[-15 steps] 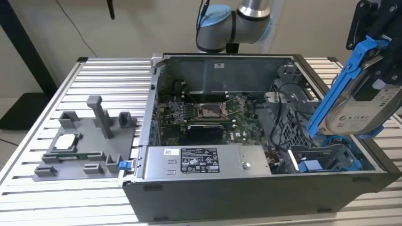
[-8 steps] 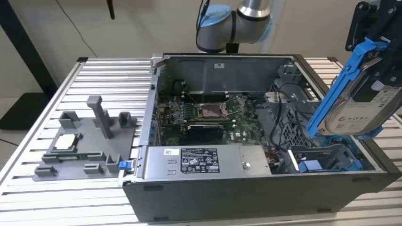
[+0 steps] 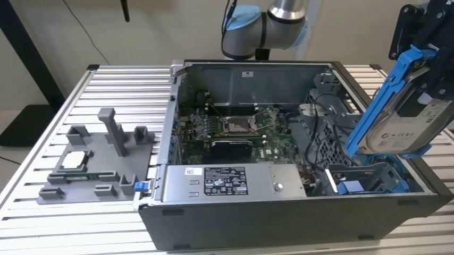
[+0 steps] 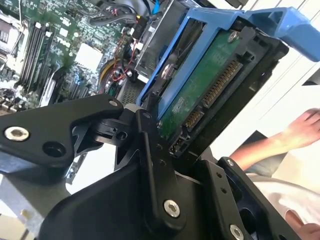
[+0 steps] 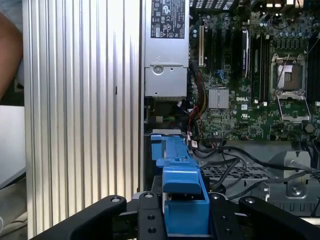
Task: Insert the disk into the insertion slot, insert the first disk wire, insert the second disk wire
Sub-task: 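Insert the disk into the insertion slot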
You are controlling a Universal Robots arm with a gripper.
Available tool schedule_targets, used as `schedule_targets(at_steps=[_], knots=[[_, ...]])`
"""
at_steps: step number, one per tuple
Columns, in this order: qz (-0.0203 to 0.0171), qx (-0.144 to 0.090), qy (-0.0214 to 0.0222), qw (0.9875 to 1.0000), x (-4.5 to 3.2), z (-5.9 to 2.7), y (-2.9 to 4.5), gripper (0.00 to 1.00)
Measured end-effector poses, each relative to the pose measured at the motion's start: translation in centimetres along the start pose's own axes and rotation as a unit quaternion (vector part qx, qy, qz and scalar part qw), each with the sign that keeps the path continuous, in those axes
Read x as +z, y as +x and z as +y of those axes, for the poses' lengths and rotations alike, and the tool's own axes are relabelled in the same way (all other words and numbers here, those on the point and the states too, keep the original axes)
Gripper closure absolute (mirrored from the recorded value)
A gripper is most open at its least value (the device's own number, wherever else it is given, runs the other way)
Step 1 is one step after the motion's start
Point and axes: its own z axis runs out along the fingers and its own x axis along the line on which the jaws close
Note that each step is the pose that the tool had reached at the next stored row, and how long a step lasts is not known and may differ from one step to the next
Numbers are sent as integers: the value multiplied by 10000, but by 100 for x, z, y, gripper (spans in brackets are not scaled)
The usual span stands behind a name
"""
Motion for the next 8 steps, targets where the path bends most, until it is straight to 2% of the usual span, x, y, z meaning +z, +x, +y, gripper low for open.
schedule_targets(at_steps=[8], knots=[[0,0,0,10000,31,-8,0,100]])
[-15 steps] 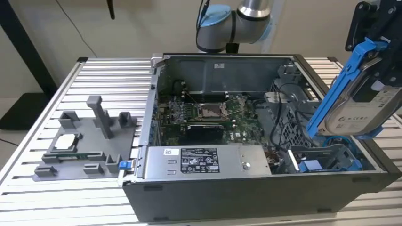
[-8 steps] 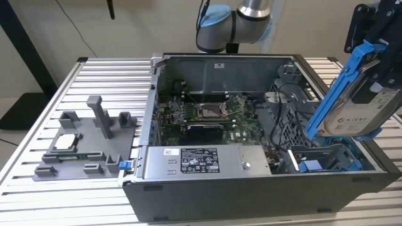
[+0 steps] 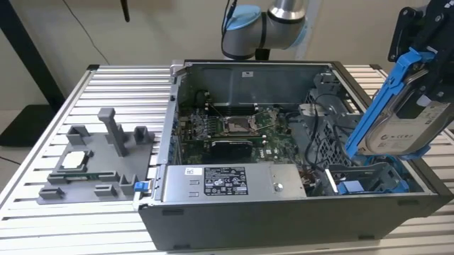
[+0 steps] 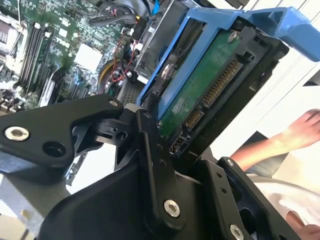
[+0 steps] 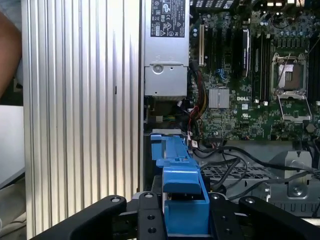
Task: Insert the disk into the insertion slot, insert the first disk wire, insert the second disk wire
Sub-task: 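Insert the disk into the insertion slot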
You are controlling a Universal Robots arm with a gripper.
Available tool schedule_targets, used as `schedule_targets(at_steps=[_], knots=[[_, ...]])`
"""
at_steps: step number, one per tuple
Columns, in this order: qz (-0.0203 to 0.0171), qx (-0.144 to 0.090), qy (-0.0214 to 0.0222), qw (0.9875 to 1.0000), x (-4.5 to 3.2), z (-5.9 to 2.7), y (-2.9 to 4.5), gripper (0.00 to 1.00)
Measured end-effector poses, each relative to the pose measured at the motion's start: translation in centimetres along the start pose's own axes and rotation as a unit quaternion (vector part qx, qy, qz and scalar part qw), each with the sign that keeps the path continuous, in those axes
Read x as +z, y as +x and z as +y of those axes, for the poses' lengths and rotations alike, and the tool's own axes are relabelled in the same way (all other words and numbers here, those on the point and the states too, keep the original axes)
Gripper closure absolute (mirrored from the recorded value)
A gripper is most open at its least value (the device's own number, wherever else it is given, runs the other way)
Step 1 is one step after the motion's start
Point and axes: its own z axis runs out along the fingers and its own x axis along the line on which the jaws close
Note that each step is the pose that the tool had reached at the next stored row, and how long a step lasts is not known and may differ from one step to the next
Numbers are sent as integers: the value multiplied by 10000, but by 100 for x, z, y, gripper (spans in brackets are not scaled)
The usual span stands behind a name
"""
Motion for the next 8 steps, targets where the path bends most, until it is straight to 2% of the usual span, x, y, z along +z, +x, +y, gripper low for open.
schedule_targets(at_steps=[8], knots=[[0,0,0,10000,37,-5,0,100]])
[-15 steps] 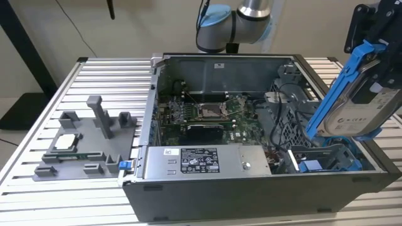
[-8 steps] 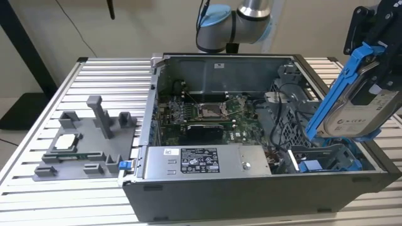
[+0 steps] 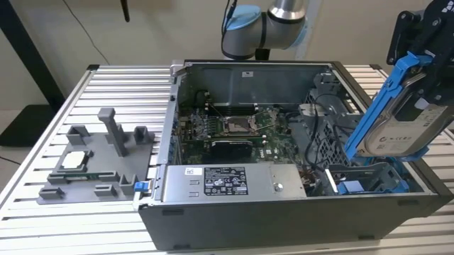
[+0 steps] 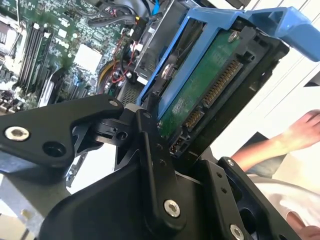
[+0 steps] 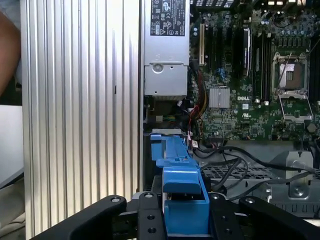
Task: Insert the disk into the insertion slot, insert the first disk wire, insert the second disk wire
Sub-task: 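Insert the disk into the insertion slot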
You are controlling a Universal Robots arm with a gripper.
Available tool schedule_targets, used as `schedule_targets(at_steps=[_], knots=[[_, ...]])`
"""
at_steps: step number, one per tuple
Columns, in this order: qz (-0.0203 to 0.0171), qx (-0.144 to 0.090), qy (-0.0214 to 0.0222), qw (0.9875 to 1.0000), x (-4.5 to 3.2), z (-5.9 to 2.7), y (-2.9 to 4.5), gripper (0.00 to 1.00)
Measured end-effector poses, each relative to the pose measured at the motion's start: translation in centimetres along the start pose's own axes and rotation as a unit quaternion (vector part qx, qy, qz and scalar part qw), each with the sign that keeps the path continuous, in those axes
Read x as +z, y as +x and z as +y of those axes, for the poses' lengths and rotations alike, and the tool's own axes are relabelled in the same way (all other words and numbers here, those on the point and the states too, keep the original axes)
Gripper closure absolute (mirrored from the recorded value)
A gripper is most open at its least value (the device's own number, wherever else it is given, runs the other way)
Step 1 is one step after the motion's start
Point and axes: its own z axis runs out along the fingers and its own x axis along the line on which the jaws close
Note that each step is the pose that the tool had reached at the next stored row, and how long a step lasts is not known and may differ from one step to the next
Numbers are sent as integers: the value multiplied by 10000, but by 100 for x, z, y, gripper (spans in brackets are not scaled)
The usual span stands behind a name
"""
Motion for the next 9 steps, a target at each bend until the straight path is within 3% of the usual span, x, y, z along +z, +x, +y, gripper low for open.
schedule_targets(at_steps=[9], knots=[[-2,0,0,10000,72,-5,0,100]])
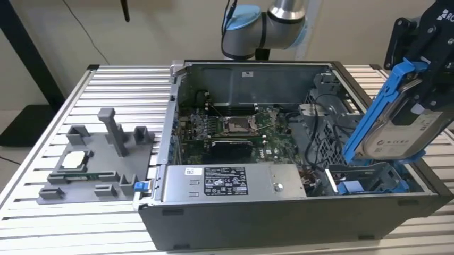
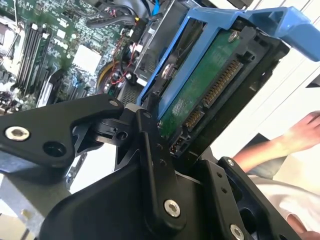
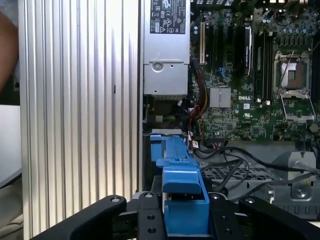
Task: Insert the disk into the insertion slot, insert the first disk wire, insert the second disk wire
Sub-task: 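Insert the disk into the insertion slot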
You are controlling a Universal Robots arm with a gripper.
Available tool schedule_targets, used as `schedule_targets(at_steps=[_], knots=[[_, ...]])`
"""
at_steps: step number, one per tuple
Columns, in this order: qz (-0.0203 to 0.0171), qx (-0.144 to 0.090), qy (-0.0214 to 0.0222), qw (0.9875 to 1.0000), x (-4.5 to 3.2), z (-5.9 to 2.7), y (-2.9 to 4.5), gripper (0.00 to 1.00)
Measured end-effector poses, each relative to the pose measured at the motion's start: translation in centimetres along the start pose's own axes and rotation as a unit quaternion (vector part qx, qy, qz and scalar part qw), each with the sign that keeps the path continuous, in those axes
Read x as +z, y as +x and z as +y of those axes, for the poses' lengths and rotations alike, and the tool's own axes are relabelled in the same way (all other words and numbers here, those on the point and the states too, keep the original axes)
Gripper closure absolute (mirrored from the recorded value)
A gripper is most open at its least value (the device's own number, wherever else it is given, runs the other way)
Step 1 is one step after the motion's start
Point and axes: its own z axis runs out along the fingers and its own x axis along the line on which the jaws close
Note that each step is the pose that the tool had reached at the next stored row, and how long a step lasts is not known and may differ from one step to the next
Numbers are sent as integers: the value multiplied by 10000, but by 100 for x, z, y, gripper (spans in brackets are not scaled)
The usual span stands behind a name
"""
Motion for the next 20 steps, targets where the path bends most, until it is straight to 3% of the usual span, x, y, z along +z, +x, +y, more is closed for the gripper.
schedule_targets(at_steps=[20], knots=[[-2,0,0,10000,146,-6,0,100]])
